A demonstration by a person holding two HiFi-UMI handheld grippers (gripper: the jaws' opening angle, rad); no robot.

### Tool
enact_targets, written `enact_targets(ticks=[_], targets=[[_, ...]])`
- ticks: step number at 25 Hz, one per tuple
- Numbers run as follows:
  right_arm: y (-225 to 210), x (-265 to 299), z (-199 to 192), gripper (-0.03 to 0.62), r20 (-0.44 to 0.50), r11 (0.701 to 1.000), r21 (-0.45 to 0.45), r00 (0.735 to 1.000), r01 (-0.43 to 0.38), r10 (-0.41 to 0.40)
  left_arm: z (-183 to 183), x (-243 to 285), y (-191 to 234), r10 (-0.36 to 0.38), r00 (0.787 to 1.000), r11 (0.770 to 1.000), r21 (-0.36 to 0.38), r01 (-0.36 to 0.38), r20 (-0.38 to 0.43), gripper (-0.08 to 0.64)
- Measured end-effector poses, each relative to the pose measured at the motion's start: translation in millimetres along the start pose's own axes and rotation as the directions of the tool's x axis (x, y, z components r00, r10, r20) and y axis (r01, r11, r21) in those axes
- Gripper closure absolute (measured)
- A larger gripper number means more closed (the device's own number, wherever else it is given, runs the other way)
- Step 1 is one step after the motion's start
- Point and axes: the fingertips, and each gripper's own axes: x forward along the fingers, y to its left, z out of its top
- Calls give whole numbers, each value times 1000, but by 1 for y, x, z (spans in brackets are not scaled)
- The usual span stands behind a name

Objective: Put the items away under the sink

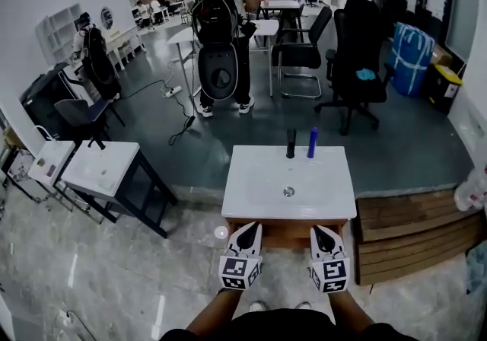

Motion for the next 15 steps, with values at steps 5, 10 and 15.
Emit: enact_targets(ticks=[5,10,15], targets=[[12,0,11,572,58,998,24,996,61,-62,3,-5,10,-54,998,998,17,53,14,538],[12,-2,5,572,45,992,57,993,110,-112,7,-14,10,-89,996,996,21,89,19,538],[-10,13,2,572,35,987,55,988,149,-151,11,-1,12,-100,995,989,111,97,29,538]])
